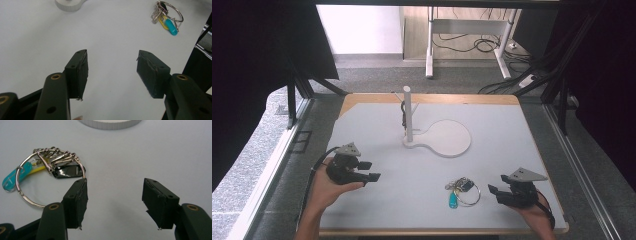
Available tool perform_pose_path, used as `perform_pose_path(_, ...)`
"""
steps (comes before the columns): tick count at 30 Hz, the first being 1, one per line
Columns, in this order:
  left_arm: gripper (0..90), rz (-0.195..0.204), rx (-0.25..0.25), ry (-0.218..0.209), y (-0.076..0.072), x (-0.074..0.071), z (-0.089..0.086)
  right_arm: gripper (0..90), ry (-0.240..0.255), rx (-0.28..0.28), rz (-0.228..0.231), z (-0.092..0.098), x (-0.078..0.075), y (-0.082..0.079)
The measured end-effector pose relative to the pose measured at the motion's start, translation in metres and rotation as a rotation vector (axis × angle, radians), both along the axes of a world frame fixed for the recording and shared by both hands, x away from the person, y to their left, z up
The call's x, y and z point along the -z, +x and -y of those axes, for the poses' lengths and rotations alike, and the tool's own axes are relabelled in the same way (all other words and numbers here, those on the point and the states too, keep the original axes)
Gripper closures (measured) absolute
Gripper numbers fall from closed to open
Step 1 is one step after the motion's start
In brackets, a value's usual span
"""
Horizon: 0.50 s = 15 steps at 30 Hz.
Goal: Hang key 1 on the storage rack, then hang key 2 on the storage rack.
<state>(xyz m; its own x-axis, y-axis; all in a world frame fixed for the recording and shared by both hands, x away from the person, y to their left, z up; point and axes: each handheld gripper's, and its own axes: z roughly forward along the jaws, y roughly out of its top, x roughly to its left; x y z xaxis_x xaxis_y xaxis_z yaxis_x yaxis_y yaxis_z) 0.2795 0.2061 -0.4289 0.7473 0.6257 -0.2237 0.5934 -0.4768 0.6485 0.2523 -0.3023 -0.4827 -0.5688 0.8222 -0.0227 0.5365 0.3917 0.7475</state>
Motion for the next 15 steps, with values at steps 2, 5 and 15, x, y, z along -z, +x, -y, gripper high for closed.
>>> perform_pose_path(2, 42.8, -0.008, 0.002, -0.001, -0.001, 0.006, 0.001, 38.3, -0.008, -0.026, -0.002, -0.004, -0.003, 0.001)
perform_pose_path(5, 42.1, -0.025, 0.007, 0.028, 0.0, 0.014, 0.005, 38.3, -0.033, -0.061, -0.007, -0.008, -0.011, 0.005)
perform_pose_path(15, 40.9, -0.048, 0.007, 0.049, -0.001, 0.026, 0.008, 41.0, -0.078, -0.169, -0.047, -0.014, -0.034, 0.017)
